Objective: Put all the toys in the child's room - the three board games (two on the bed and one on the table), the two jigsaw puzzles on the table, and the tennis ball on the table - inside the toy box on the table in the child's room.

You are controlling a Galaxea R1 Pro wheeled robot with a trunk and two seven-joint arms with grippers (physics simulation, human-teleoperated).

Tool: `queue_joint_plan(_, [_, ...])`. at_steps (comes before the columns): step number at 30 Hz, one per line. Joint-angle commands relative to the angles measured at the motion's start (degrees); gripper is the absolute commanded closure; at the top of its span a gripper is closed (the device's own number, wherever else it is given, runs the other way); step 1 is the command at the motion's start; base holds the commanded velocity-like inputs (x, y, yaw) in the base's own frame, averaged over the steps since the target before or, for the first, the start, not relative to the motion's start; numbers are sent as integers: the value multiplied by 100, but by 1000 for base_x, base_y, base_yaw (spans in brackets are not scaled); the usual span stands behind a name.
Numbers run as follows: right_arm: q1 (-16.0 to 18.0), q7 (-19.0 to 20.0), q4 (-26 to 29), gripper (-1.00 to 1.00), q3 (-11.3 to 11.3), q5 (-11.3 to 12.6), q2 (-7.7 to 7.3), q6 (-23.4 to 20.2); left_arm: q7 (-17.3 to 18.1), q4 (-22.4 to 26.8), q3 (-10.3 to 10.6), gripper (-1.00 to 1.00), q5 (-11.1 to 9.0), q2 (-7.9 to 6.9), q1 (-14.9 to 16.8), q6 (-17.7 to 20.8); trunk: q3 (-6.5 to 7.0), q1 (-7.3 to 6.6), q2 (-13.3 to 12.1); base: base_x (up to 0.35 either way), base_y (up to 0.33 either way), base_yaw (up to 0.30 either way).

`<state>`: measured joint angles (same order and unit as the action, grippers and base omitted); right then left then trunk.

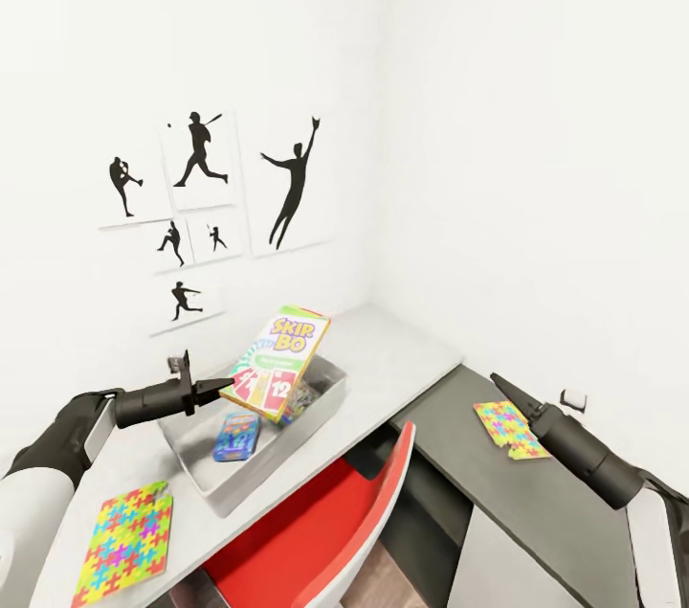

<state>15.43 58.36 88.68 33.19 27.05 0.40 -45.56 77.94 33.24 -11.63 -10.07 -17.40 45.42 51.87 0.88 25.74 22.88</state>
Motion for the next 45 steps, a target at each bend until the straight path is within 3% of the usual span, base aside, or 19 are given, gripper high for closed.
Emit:
queue_joint_plan(1, [3,17,-3,-100,14,11,1,-31,6,-2,-2,100,-24,0,2,56,-2,4,4,219,0,39])
queue_joint_plan(5, [3,25,-8,-100,20,11,-4,-31,2,-2,15,100,-20,-5,2,53,0,4,4,193,0,-2])
queue_joint_plan(13, [3,23,-17,-100,17,11,-14,-31,19,-2,285,100,-22,-32,2,-143,18,4,4,42,51,-86])
queue_joint_plan(45, [3,9,-22,-100,12,11,-5,-31,10,-2,292,100,-19,-35,2,-159,18,4,4,61,40,0])
